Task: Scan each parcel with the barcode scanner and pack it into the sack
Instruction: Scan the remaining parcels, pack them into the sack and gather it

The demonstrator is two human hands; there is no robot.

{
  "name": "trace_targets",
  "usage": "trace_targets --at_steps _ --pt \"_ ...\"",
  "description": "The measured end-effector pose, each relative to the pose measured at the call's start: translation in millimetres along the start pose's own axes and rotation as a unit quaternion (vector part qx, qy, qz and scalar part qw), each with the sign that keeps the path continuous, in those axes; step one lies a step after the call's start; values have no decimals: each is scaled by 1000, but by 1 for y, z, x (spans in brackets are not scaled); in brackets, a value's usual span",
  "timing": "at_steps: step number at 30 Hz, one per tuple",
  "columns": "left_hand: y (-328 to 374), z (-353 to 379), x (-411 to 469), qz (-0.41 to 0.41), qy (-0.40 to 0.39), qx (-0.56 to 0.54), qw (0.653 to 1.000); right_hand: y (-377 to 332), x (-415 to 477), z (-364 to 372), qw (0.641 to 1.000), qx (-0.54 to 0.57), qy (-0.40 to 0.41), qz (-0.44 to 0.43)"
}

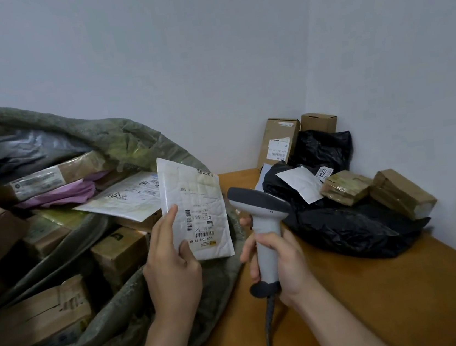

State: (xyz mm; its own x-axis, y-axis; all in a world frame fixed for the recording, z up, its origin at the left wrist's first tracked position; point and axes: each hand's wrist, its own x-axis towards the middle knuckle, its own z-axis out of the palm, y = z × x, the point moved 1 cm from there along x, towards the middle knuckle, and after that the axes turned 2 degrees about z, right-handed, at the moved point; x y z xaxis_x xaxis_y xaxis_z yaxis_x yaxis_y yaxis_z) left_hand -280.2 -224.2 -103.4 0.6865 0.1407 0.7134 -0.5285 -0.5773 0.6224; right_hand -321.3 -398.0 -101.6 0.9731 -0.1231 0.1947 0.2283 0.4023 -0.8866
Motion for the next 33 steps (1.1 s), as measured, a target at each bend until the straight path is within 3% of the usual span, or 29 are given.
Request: trace_targets --at_steps 6,13,22,33 --pt "3 -4 2 -5 5 50 999 -8 -2 -3 998 -38 -40 30" --pt "-1 -4 2 -7 6 18 1000 -9 -7 3 990 -59 -97 81" --pt "0 -6 3 4 23 -6 1000 -8 -7 4 992 -42 -81 91" --pt "-1 -11 6 7 32 29 999 -8 -8 3 981 -118 -98 120"
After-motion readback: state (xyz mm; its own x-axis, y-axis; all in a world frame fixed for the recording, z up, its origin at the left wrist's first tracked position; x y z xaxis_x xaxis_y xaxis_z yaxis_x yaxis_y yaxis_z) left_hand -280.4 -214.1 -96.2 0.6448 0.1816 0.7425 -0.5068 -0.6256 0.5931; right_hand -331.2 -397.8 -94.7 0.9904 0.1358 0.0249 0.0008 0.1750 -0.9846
